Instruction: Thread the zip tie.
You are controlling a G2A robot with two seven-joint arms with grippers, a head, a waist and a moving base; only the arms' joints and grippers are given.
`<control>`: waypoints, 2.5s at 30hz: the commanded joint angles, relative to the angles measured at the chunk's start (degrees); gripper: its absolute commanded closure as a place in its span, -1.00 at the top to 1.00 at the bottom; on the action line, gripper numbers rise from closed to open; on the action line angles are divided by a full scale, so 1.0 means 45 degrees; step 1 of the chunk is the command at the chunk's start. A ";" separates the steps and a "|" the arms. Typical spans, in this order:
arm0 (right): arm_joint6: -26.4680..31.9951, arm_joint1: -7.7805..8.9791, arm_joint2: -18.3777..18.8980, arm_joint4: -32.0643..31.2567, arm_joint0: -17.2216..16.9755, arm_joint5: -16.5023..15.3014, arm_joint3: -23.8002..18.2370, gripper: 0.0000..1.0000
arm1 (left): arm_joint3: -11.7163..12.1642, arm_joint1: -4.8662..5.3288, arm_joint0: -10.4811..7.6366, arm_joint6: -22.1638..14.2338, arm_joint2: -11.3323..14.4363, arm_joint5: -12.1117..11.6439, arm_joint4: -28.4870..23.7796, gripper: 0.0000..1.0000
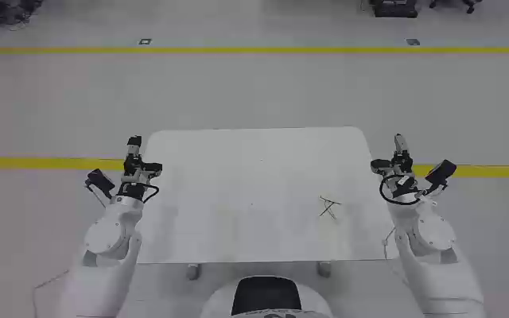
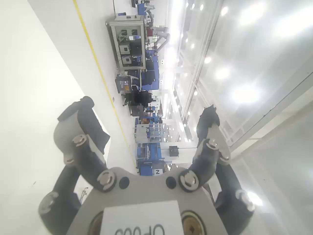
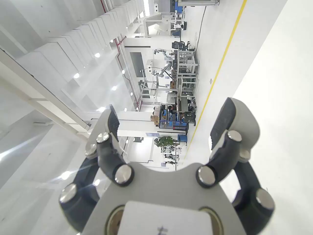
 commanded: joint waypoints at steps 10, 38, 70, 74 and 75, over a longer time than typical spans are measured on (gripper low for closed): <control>0.0100 0.0075 0.0463 -0.1747 -0.0235 0.0357 -0.0451 1.00 | 0.0000 0.0000 0.0000 0.0000 0.0000 0.0000 0.0000 1.00; 0.6908 0.0852 -0.0228 -1.2097 0.1624 0.1788 -0.0006 1.00 | 0.0000 0.0000 0.0000 0.0000 0.0000 0.0000 0.0000 1.00; 1.1083 0.0977 -0.2556 -1.5317 0.4148 0.0475 0.1352 1.00 | 0.0000 0.0000 0.0000 0.0000 0.0000 0.0000 0.0000 1.00; 1.1220 0.1018 -0.2751 -1.6008 0.4144 -0.0019 0.1101 1.00 | 0.0000 0.0000 0.0000 0.0000 0.0000 0.0000 0.0000 1.00; 1.1348 0.1060 -0.2828 -1.6678 0.4118 -0.0191 0.0993 1.00 | 0.0000 0.0000 0.0000 0.0000 0.0000 0.0000 0.0000 1.00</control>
